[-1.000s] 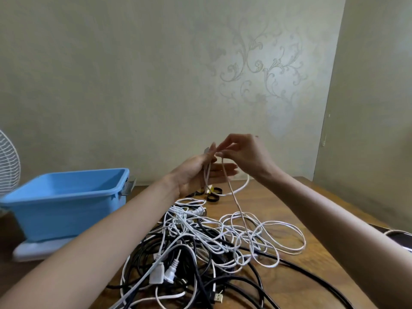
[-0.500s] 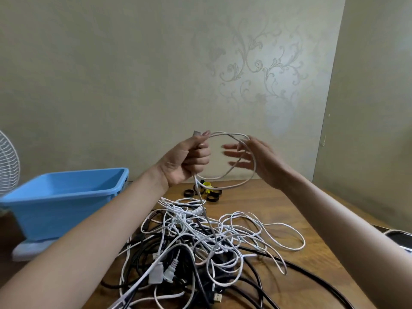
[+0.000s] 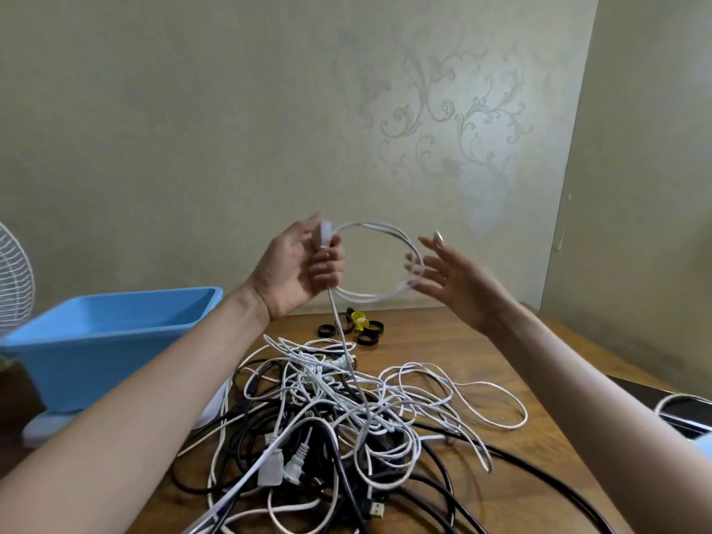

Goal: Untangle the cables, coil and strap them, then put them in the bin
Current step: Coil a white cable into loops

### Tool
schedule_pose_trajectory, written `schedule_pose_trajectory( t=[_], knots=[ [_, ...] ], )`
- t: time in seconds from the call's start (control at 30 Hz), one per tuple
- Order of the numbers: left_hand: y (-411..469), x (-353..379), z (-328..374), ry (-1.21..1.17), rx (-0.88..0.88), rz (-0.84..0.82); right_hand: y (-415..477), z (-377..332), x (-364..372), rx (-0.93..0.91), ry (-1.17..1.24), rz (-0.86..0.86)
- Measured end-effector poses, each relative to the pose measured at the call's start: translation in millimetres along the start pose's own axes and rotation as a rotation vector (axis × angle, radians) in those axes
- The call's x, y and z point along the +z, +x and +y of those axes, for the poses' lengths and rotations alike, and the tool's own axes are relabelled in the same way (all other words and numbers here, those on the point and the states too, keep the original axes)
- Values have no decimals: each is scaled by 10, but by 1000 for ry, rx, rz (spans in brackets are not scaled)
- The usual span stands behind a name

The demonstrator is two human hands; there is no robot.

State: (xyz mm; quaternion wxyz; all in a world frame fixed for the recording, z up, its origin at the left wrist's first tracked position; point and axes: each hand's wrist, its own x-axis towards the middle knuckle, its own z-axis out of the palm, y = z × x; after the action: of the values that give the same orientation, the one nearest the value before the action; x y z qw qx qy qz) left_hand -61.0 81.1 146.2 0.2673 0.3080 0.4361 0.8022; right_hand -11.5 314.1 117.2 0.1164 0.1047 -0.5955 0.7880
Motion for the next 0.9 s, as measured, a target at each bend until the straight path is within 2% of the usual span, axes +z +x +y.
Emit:
schedule_pose_trajectory(
  t=[0.07, 0.17, 0.23, 0.4, 0.57, 0.63, 0.67, 0.73, 0.9],
  knots=[
    [30, 46, 26, -102, 146, 74, -93, 151, 56, 117, -186, -150],
    [105, 166, 40, -175, 290, 109, -319, 401, 324, 242, -427, -485],
    [119, 186, 87, -138, 332, 135, -387, 444, 408, 227, -453, -539],
    [-31, -142, 256, 186, 332, 261, -219, 200, -54, 179, -444, -125],
    [-159, -343, 242, 214, 190, 171, -125, 135, -436, -24, -1230, 109],
    [-177, -337, 215, 265, 133, 145, -119, 96, -462, -48, -1427, 159],
    [-179, -320, 198, 307, 118, 148, -121, 81, -452, -40, -1449, 140],
    [-175, -273, 162, 405, 115, 163, -122, 32, -404, 1, -1222, 102],
    [-153, -35, -22, 667, 107, 201, -71, -104, -191, 301, -346, 90]
  ],
)
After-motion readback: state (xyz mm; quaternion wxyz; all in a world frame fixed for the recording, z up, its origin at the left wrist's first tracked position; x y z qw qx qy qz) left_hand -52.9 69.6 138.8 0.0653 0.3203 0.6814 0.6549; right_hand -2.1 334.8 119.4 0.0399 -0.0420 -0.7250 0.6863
